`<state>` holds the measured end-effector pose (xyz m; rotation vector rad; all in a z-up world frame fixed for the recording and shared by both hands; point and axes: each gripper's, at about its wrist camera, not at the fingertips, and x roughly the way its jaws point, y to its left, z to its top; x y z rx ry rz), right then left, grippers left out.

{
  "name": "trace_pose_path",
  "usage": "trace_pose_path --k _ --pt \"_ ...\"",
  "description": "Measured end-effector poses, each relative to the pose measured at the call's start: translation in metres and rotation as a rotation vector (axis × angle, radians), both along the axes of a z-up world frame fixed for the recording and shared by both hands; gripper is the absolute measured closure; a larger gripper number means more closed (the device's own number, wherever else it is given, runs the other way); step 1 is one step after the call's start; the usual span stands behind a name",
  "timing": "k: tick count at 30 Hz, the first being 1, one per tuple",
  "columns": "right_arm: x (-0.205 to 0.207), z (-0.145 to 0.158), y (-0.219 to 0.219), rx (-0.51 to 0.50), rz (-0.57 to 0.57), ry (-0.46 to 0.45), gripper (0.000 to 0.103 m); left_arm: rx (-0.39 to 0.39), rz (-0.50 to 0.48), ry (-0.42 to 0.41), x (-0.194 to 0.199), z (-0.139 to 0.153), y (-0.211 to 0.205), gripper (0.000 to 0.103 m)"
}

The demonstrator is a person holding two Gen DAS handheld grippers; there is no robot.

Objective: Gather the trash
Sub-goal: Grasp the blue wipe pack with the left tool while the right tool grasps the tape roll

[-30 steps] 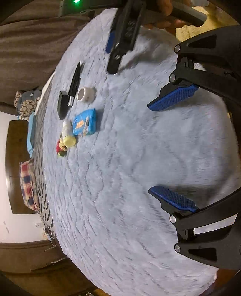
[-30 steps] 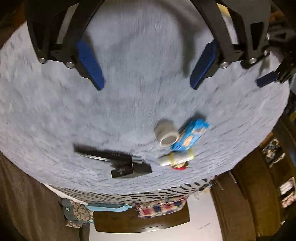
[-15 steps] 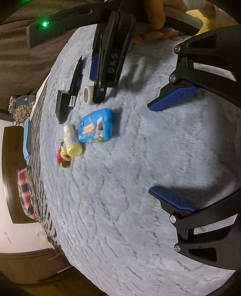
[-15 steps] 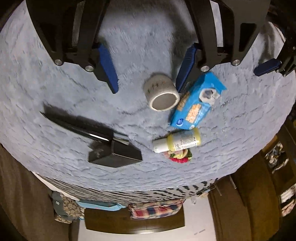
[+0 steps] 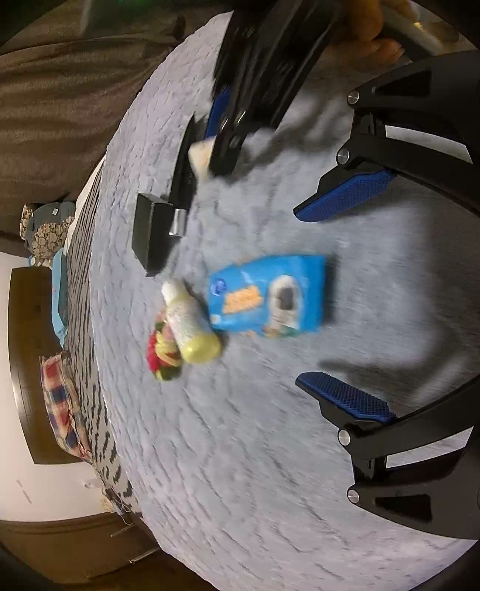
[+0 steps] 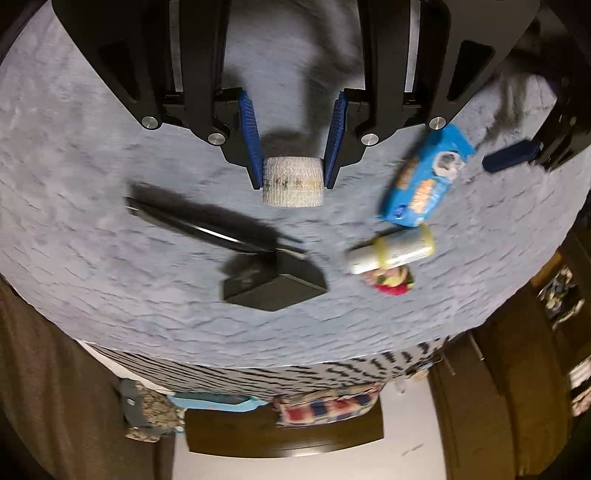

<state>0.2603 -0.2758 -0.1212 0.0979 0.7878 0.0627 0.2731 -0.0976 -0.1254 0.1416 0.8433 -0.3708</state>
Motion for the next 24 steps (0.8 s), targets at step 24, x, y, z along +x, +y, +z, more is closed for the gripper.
trace_pose_path --k 24 --pt "-0.127 0.017 0.002 0.049 0.053 -0.040 0.069 -0.026 -0.035 -0.086 -0.105 0.041 0.034 0.063"
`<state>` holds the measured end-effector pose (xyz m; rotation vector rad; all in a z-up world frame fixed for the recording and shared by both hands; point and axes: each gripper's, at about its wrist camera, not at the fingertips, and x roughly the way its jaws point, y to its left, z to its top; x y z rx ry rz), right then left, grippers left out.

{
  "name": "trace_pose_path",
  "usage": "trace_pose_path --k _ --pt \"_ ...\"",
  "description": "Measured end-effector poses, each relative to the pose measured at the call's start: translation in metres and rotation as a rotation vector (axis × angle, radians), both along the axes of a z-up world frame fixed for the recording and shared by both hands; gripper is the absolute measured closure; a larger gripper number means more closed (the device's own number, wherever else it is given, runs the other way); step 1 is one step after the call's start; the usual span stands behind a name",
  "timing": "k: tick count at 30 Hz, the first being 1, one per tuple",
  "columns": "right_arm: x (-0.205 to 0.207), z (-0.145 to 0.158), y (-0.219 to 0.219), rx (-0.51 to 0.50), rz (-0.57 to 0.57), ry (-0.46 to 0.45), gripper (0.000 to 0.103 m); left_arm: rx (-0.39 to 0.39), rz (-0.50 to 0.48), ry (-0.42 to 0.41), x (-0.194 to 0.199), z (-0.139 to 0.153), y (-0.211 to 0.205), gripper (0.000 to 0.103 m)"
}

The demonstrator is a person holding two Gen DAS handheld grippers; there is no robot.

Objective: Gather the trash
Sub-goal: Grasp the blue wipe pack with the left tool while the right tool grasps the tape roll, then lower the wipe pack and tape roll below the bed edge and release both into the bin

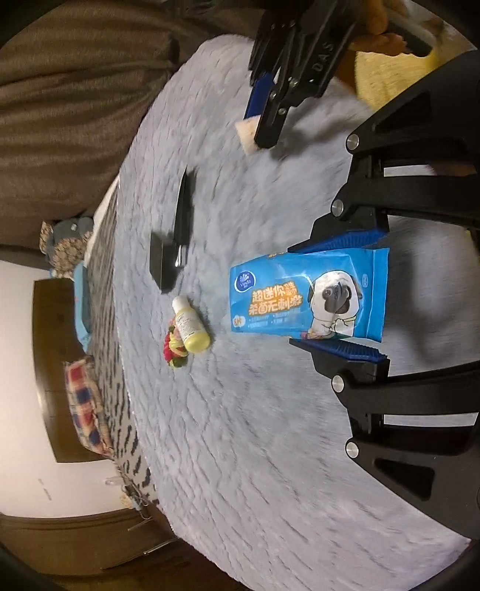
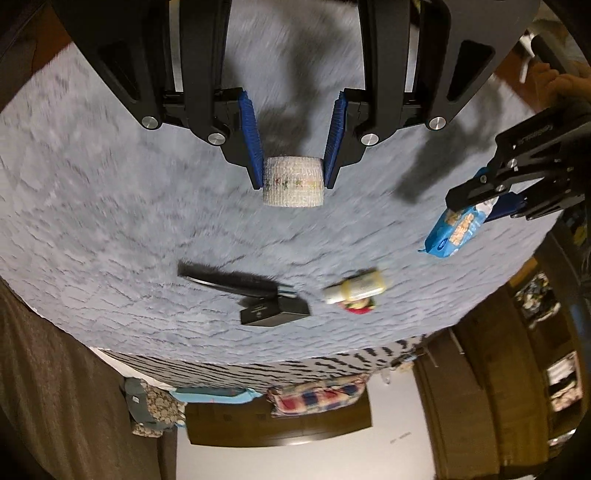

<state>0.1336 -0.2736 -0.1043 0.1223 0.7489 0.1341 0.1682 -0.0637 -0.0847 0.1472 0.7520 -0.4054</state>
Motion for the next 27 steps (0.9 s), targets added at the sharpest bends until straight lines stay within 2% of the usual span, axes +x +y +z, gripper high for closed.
trace_pose_path --k 6,10,15,20,27 --pt "-0.059 0.001 0.015 0.000 0.040 -0.015 0.069 -0.017 -0.017 -0.018 -0.063 -0.005 0.015 0.063" --pt "-0.094 -0.010 0.024 -0.013 0.037 -0.001 0.069 -0.034 -0.016 0.000 -0.099 -0.016 0.024 0.063" --pt "-0.117 -0.042 0.029 0.027 0.035 0.079 0.069 -0.049 -0.020 0.082 -0.132 -0.045 0.031 0.063" --pt "-0.132 -0.094 0.042 0.021 0.066 0.216 0.069 -0.034 -0.041 0.193 -0.154 -0.092 0.031 0.063" --pt "-0.123 -0.147 0.046 0.020 0.054 0.351 0.069 -0.005 -0.022 0.366 -0.152 -0.162 0.033 0.063"
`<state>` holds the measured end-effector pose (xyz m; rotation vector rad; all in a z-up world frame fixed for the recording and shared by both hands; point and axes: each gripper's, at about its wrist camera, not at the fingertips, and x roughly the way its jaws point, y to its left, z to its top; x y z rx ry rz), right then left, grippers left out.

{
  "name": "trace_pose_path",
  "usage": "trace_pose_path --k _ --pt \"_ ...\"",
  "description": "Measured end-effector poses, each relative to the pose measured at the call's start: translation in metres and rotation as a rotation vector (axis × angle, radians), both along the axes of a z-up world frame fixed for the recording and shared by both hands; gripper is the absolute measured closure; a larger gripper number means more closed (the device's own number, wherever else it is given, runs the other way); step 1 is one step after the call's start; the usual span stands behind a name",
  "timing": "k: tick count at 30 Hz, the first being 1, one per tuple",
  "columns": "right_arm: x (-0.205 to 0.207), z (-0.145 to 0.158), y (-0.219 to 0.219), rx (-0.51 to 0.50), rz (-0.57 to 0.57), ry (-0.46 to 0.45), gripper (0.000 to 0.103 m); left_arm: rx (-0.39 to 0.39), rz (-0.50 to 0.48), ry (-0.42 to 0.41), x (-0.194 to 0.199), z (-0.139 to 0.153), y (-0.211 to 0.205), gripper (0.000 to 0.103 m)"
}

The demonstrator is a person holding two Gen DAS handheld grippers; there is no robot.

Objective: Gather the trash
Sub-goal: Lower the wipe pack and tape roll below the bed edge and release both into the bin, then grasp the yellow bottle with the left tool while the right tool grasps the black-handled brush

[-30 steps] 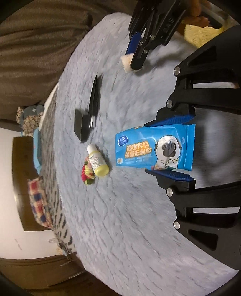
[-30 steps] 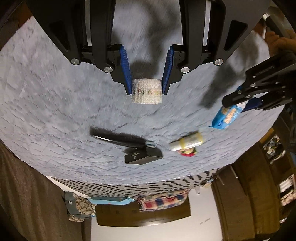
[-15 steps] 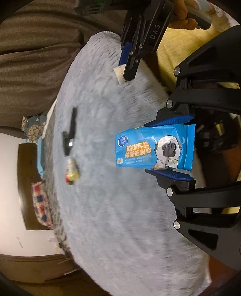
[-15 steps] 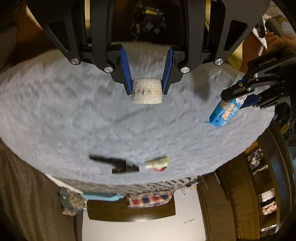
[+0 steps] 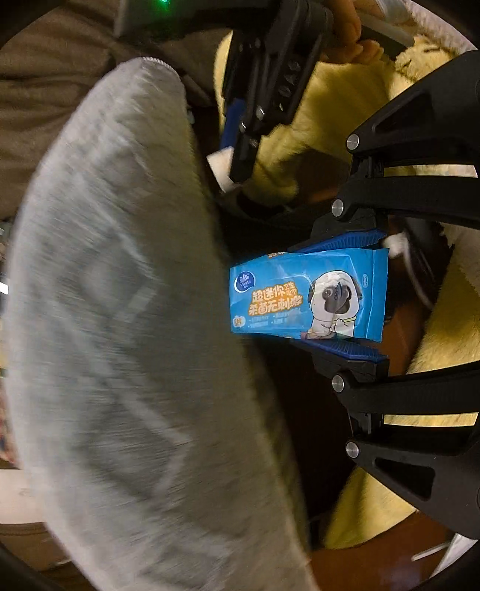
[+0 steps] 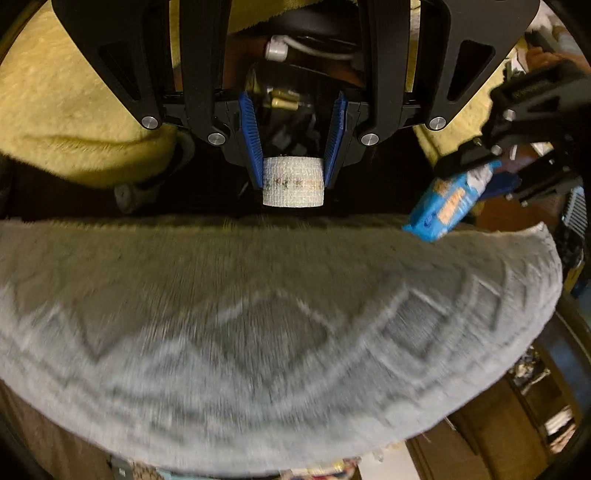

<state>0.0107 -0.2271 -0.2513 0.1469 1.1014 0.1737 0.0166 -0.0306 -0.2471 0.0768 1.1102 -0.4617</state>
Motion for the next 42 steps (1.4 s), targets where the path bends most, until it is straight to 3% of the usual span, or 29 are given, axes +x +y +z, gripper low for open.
trace_pose_path --k 10,19,20,22,24,27,33,42 --pt "0.003 -0.042 0.005 -0.010 -0.004 0.117 0.069 0.013 -0.010 0.198 0.009 -0.076 -0.015 0.063" --pt "0.004 -0.054 -0.002 0.032 -0.011 0.143 0.067 0.005 -0.026 0.201 0.006 -0.075 -0.023 0.059" --pt "0.004 -0.053 -0.004 0.034 -0.017 0.142 0.065 0.004 -0.022 0.203 0.006 -0.074 -0.023 0.058" --pt "0.005 -0.053 -0.006 0.036 -0.029 0.136 0.046 0.004 -0.016 0.202 0.005 -0.072 -0.020 0.052" --pt "0.009 -0.051 -0.017 0.038 -0.043 0.124 0.043 0.008 -0.011 0.192 0.004 -0.070 -0.015 0.049" --pt "0.009 -0.041 -0.025 0.035 -0.068 0.090 0.037 0.028 0.002 0.150 0.003 -0.059 -0.010 0.037" --pt "0.006 0.014 -0.049 0.001 -0.147 -0.069 0.007 0.039 0.011 -0.008 0.003 -0.006 0.000 0.019" --pt "0.030 0.091 -0.066 -0.044 -0.139 -0.217 0.004 0.022 0.078 -0.196 0.029 0.086 0.017 0.011"
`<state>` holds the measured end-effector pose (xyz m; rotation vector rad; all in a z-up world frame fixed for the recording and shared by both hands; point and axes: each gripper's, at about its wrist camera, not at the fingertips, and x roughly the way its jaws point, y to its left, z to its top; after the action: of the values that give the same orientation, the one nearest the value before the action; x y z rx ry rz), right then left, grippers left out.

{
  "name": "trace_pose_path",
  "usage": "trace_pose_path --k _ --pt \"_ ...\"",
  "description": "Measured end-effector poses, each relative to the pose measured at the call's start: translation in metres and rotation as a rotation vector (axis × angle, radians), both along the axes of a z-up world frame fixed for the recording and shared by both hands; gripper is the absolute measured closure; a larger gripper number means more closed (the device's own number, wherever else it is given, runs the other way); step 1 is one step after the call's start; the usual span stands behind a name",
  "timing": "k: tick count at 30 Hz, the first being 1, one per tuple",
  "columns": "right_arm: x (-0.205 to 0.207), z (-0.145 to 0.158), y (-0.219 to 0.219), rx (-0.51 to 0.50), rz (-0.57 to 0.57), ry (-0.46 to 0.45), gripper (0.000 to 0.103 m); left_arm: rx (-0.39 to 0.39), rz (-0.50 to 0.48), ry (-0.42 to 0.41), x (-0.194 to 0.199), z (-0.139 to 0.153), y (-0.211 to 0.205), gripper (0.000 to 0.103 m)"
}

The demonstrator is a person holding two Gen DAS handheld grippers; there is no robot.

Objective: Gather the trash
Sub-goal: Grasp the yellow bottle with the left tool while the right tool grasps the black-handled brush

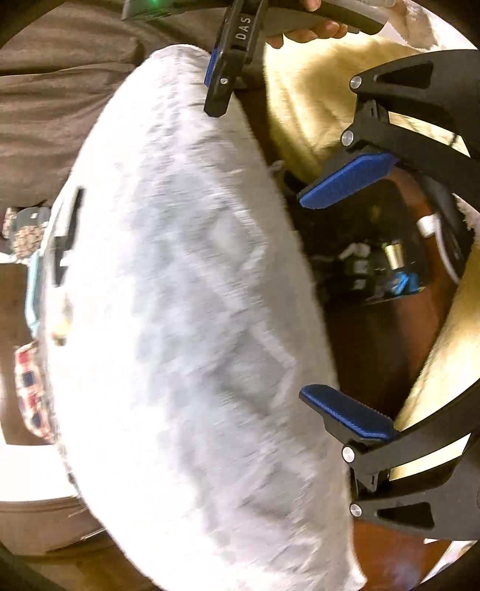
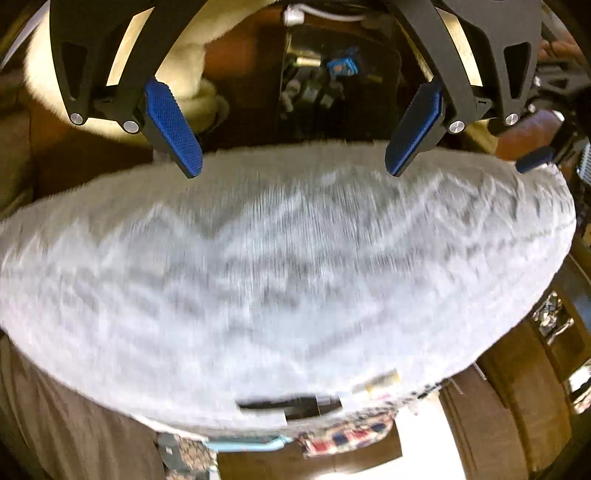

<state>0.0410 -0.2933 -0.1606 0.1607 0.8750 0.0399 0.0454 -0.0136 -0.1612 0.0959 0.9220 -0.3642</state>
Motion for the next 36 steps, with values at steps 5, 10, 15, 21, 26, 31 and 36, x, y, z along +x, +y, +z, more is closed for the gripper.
trace_pose_path --k 5,10,15,21,26,31,36 --pt "0.037 0.038 -0.002 -0.036 0.004 -0.087 0.004 -0.015 0.011 -0.077 0.037 0.042 0.001 0.011" --pt "0.092 0.058 -0.011 -0.075 -0.010 -0.116 0.004 -0.019 0.016 -0.130 0.086 0.069 -0.010 0.011" --pt "0.149 0.062 -0.018 -0.056 -0.001 -0.084 0.004 -0.048 0.021 -0.115 0.144 0.072 -0.023 0.011" --pt "0.209 0.060 -0.024 -0.119 0.003 -0.077 0.004 0.001 0.046 -0.102 0.212 0.067 -0.044 0.012" --pt "0.244 0.052 -0.017 -0.173 0.054 -0.048 0.005 0.060 0.006 -0.090 0.259 0.061 -0.067 0.017" --pt "0.272 0.041 -0.014 -0.195 0.081 0.001 0.010 0.103 -0.015 -0.081 0.291 0.056 -0.080 0.018" --pt "0.293 0.029 -0.017 -0.144 0.085 0.035 0.010 0.154 -0.036 -0.088 0.316 0.047 -0.094 0.018"
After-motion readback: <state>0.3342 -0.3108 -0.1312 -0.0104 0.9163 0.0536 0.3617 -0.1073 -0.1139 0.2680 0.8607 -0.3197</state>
